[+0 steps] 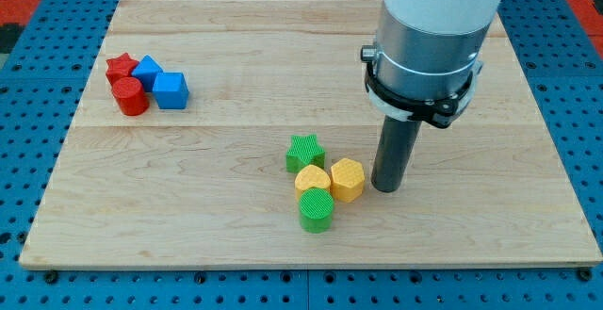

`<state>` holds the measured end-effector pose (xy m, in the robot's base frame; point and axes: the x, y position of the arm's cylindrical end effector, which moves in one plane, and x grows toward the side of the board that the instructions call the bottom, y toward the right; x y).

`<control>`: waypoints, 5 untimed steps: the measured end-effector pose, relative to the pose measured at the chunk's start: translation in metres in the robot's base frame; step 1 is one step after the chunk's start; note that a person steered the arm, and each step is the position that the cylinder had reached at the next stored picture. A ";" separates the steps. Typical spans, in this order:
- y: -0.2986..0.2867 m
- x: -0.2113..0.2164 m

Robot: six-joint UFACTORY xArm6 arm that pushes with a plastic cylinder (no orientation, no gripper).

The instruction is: Slide the yellow hexagon along with yellow heart left a bit

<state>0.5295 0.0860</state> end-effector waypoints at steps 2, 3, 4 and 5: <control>-0.004 -0.007; -0.022 -0.010; -0.073 -0.011; -0.084 -0.020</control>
